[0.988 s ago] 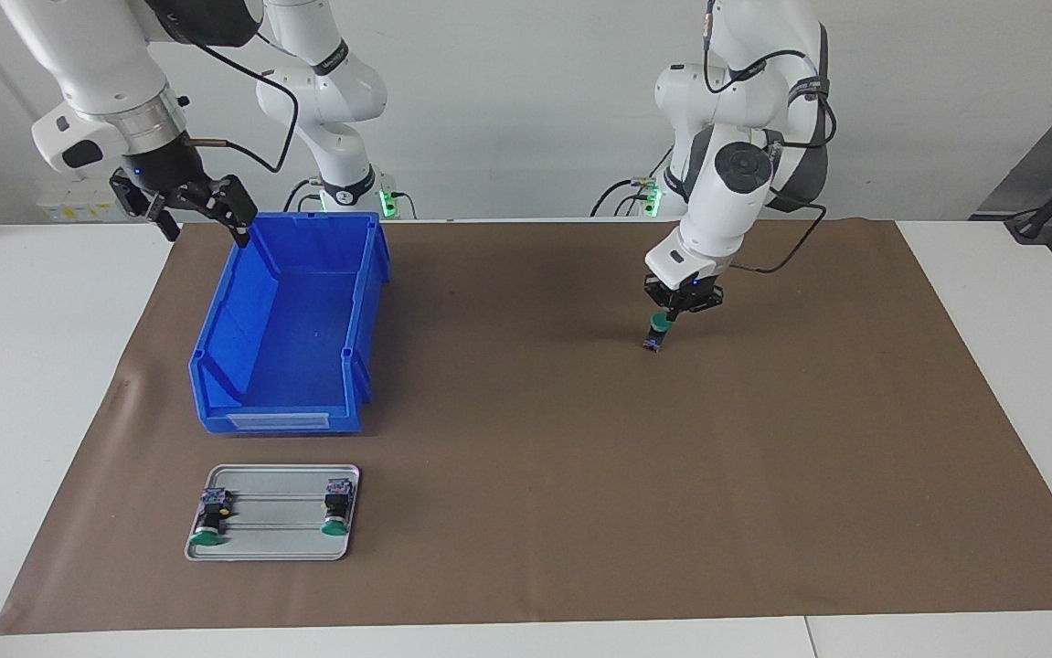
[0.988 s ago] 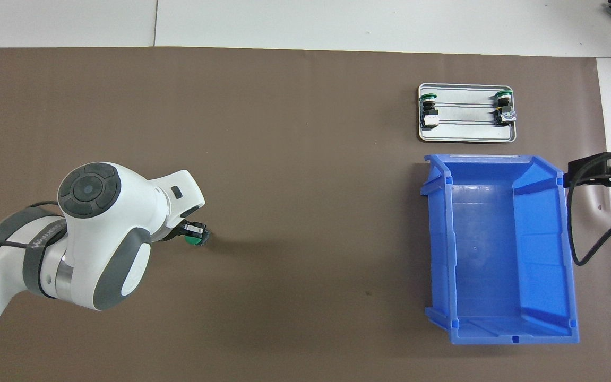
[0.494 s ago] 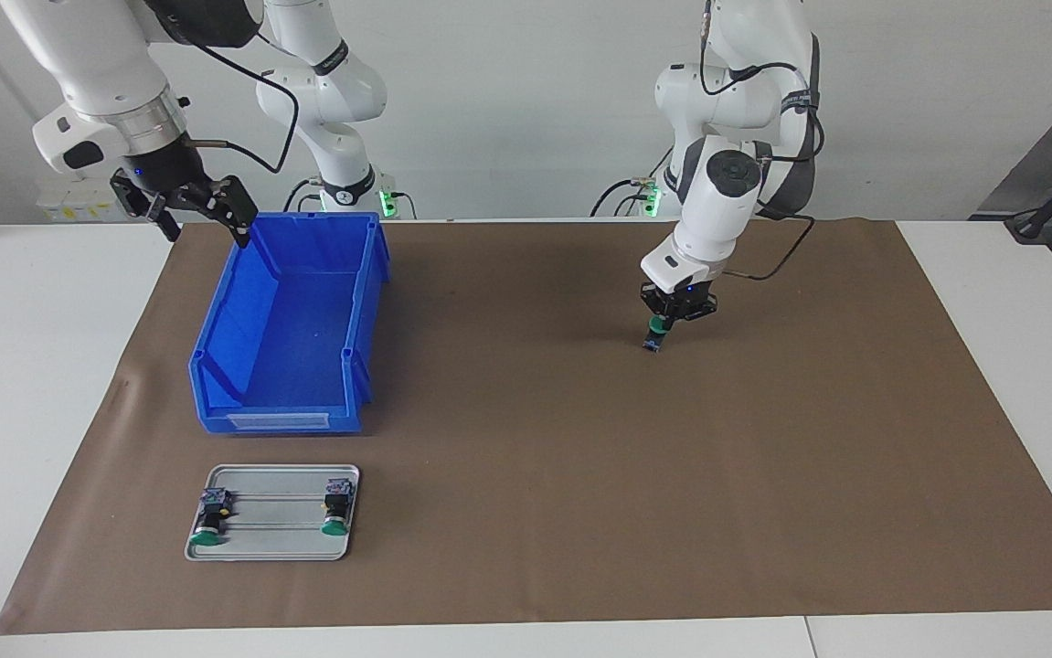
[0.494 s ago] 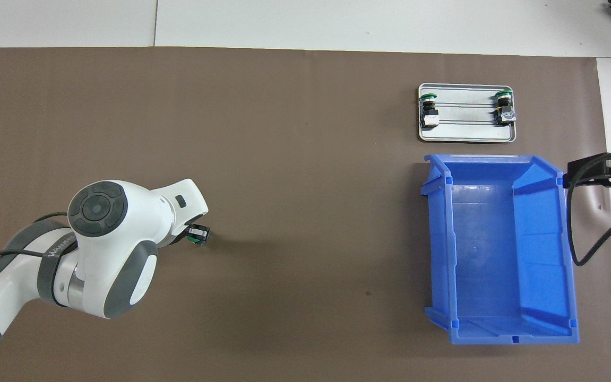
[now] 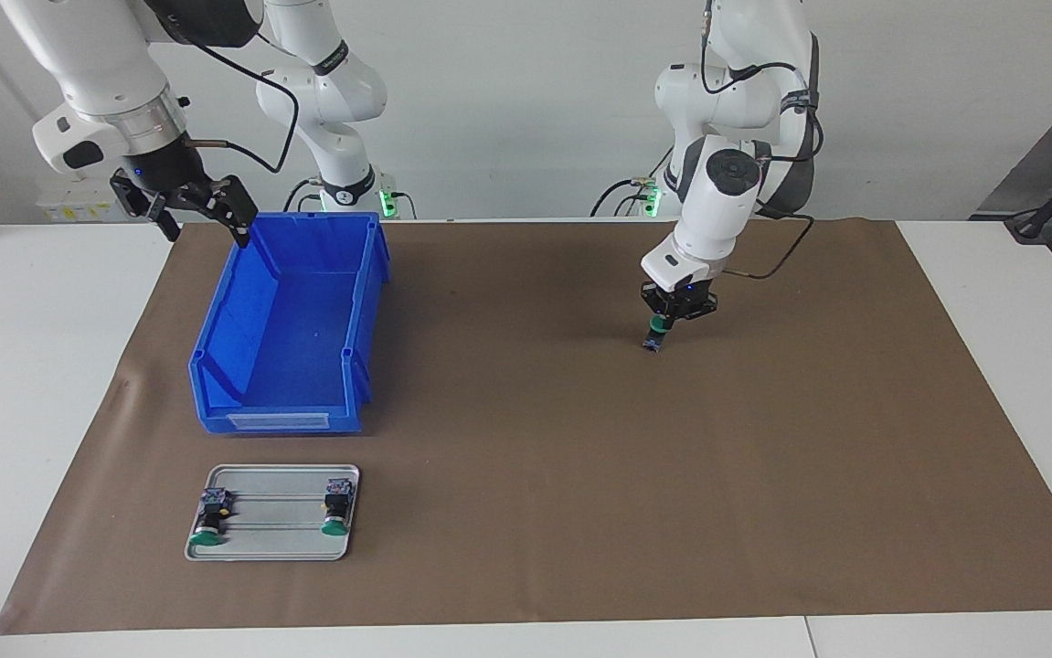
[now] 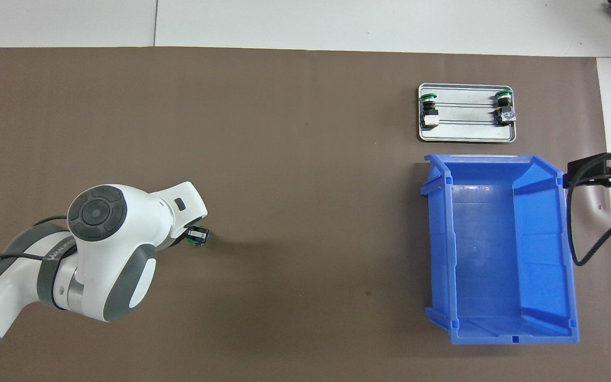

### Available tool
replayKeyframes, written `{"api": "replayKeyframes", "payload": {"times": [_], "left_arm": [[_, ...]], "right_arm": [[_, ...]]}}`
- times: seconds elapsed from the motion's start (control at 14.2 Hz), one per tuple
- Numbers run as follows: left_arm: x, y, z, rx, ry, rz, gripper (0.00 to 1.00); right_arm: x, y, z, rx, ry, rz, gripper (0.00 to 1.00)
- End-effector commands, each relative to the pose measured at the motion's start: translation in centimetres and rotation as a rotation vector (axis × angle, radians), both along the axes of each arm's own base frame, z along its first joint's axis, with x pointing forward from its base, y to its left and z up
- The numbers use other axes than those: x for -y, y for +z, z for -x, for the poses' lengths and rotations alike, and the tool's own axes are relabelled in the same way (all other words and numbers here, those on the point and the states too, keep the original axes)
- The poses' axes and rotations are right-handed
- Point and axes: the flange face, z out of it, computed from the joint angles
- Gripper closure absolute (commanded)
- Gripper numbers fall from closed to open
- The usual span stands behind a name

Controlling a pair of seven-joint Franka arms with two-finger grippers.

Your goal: Place and press button with both arms

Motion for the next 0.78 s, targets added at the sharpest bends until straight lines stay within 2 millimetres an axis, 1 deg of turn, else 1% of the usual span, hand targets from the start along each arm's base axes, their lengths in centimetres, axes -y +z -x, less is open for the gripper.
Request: {"api": "replayKeyframes", "payload": {"times": [0.0,0.07,0.14,0.21,0.28,0.35,0.42,0.49,0.64,0.71], "left_arm": [[0.6,3.6,-1.3,-0.032,0.007,-0.024,1.0],[0.5,5.4,-2.0,-0.035,0.011,-0.025,0.9],[0.1,6.7,-2.6,-0.026,0.017,-0.02,0.81],[-0.4,7.6,-3.0,-0.006,0.025,-0.012,0.46],[-1.8,8.2,-3.6,0.006,0.047,-0.008,0.05],[-3.0,9.7,-4.1,0.029,0.073,0.0,0.0],[-4.7,11.2,-4.8,0.045,0.105,0.006,0.0],[-6.9,12.5,-5.6,0.032,0.14,0.001,0.0],[-9.6,15.6,-6.8,0.037,0.117,0.001,0.0],[-11.4,16.9,-7.4,0.048,0.118,0.002,0.0]], "right_arm": [[0.1,0.1,0.6,0.013,0.018,-0.024,0.0],[0.1,0.1,0.6,0.013,0.018,-0.024,0.0],[0.1,0.1,0.6,0.013,0.018,-0.024,0.0],[0.1,0.1,0.6,0.013,0.018,-0.024,0.0],[0.0,0.1,0.6,0.013,0.016,-0.024,0.0],[-0.1,0.1,0.6,0.016,0.018,-0.024,0.0],[-0.6,0.3,0.5,0.028,0.025,-0.023,0.0],[-1.4,0.3,0.4,0.035,0.036,-0.023,0.0],[-3.2,0.2,-0.2,0.041,0.064,-0.026,0.0],[-4.3,-0.1,-0.5,0.05,0.068,-0.028,0.0]]}}
